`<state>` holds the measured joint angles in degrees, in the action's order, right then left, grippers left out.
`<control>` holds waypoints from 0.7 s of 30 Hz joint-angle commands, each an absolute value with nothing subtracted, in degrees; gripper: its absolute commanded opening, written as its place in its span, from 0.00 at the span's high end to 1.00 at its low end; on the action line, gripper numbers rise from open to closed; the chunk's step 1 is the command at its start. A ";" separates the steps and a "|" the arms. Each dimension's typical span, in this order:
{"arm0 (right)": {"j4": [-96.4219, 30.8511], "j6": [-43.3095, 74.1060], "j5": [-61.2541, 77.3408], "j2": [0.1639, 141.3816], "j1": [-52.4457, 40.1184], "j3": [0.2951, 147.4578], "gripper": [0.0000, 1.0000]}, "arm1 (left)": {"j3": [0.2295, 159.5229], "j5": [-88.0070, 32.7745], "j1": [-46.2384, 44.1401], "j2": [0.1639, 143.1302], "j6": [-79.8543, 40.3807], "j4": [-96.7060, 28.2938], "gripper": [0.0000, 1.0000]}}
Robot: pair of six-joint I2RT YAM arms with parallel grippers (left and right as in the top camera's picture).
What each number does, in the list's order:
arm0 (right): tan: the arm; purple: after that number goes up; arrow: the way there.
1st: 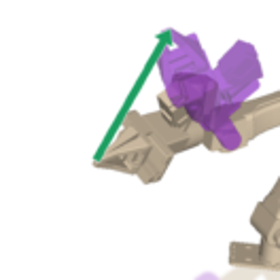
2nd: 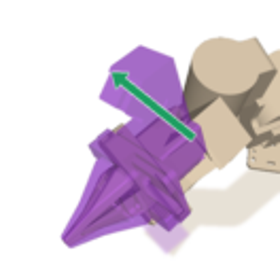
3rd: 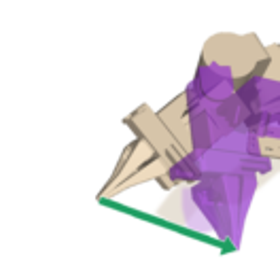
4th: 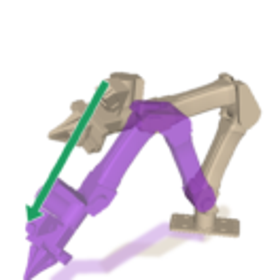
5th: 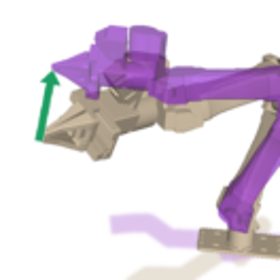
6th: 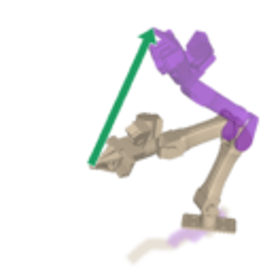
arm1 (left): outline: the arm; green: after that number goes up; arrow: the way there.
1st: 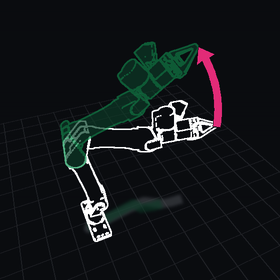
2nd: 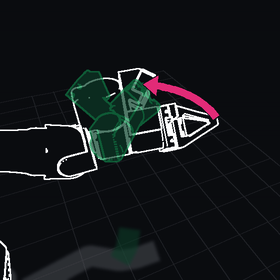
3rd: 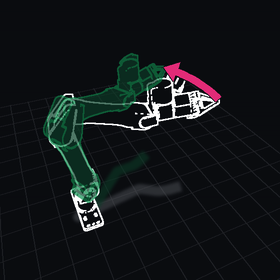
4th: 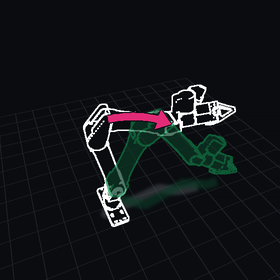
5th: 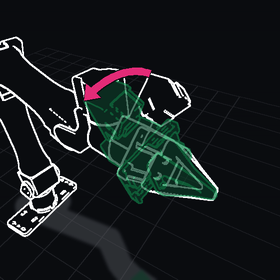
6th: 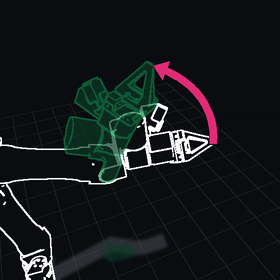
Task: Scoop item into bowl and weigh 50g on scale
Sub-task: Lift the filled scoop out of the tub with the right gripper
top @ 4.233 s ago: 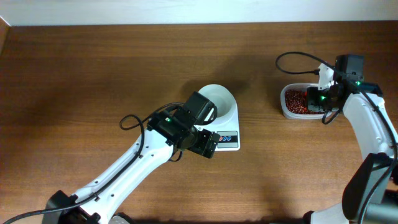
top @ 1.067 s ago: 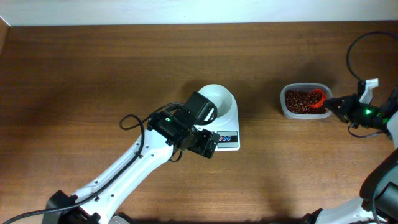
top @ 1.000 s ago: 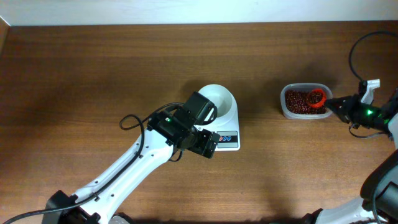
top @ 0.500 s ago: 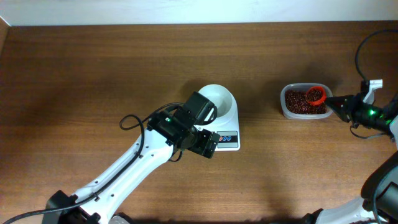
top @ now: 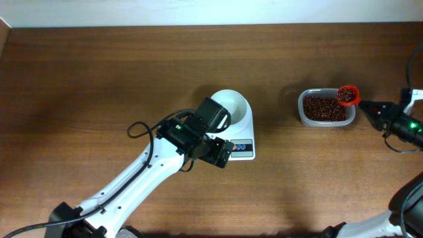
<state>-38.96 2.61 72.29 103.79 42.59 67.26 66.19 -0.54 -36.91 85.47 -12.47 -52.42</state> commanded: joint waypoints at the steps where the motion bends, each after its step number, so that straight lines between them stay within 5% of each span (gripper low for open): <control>1: -38.96 2.22 81.58 104.31 42.83 66.59 0.96 | 65.67 0.01 -37.12 84.53 -12.75 -52.29 0.01; 21: -35.51 14.50 88.90 104.31 41.91 66.59 0.96 | 65.67 0.01 -37.12 84.53 -12.75 -52.29 0.01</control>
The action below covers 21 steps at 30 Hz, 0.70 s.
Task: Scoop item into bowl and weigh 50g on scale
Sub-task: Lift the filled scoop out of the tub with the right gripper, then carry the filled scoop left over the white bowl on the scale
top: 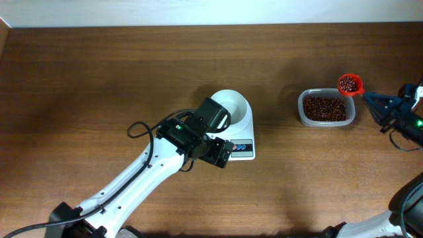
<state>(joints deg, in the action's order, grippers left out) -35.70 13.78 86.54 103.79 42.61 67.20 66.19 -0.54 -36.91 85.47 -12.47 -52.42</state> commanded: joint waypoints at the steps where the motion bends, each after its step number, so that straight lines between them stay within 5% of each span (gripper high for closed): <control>1: -35.51 14.72 88.90 104.31 41.30 66.59 0.96 | 65.67 0.01 -37.12 84.53 -12.75 -52.29 0.01; 21: -32.71 22.11 82.74 104.31 14.72 66.59 0.96 | 65.67 -0.01 -37.12 84.53 -12.75 -52.29 0.01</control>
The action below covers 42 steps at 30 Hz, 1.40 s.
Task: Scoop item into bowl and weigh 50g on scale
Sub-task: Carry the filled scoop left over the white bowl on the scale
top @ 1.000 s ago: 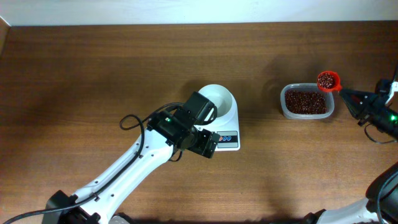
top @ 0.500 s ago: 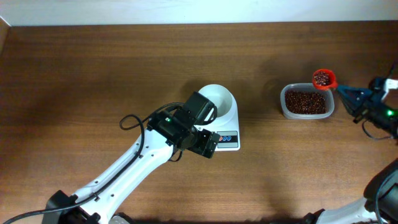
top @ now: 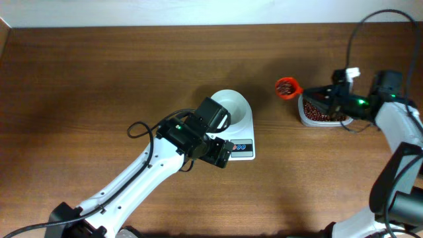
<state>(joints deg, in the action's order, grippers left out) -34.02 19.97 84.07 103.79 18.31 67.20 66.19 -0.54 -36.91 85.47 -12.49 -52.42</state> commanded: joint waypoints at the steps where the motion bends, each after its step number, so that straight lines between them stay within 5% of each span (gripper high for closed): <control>1: -31.33 23.77 81.82 104.31 12.95 66.59 0.96 | 65.67 0.01 -37.12 84.53 -12.75 -52.29 0.01; 11: -18.92 36.38 74.02 104.31 0.36 66.59 0.96 | 65.67 0.01 -37.12 84.53 -12.75 -52.29 0.01; 20: -15.86 36.27 60.36 104.31 -5.34 66.59 0.96 | 65.67 0.01 -37.12 84.53 -12.75 -52.27 0.01; 42: -15.18 26.46 55.20 99.98 -8.69 68.97 0.96 | 65.67 0.01 -37.12 84.53 -12.75 -52.29 0.01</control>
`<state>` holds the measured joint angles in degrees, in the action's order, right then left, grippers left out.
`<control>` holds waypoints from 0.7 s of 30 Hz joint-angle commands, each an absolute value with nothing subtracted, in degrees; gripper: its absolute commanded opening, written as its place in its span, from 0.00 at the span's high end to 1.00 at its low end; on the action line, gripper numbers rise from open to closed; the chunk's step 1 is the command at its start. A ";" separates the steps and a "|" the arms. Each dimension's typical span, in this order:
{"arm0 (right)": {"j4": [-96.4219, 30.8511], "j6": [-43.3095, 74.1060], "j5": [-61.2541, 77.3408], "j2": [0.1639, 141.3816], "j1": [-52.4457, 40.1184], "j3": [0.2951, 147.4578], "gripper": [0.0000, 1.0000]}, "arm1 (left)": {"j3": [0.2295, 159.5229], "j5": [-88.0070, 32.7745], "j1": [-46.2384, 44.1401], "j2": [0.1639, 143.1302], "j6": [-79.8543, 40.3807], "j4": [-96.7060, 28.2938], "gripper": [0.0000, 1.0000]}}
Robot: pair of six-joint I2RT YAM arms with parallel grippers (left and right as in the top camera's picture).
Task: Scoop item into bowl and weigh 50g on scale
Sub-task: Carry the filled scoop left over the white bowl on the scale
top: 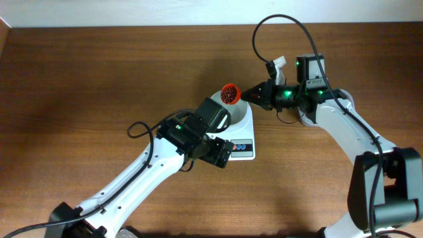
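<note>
A white bowl (pixel 239 107) stands on the white scale (pixel 246 151), whose display faces the front. My right gripper (pixel 254 96) is shut on the handle of a red scoop (pixel 229 94). The scoop is full of dark beans and hangs over the bowl's far left rim. My left gripper (pixel 217 116) sits over the bowl's left side. Its fingers are hidden under the black wrist, so whether it grips the rim cannot be told. The bean container is covered by the right arm.
The left arm (pixel 132 182) runs from the front left to the scale. The right arm (pixel 344 125) reaches in from the right, with a cable loop (pixel 277 30) above it. The wooden table (pixel 99 73) lies all around.
My right gripper has moved left with the loaded scoop, from beside the bean container's left edge to over the bowl's rim. The left arm has not moved.
The scoop sat full of beans at the container's far right corner. It then stood just off that corner, later at the container's left edge. Now it hangs over the bowl. The left gripper stayed at the bowl throughout.
</note>
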<state>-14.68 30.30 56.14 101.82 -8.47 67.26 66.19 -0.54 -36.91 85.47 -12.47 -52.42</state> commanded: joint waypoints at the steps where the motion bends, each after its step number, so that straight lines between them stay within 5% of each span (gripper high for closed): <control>1: -15.35 25.36 55.22 99.98 -8.69 68.97 0.96 | 65.67 0.01 -37.12 84.53 -12.75 -52.27 0.01; 21: -21.30 5.93 50.28 93.89 -9.13 71.33 0.96 | 65.67 0.01 -37.12 84.53 -12.75 -52.27 0.01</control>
<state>-20.93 10.17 51.99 95.94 -8.47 69.93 66.19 -0.54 -36.91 85.47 -12.49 -52.42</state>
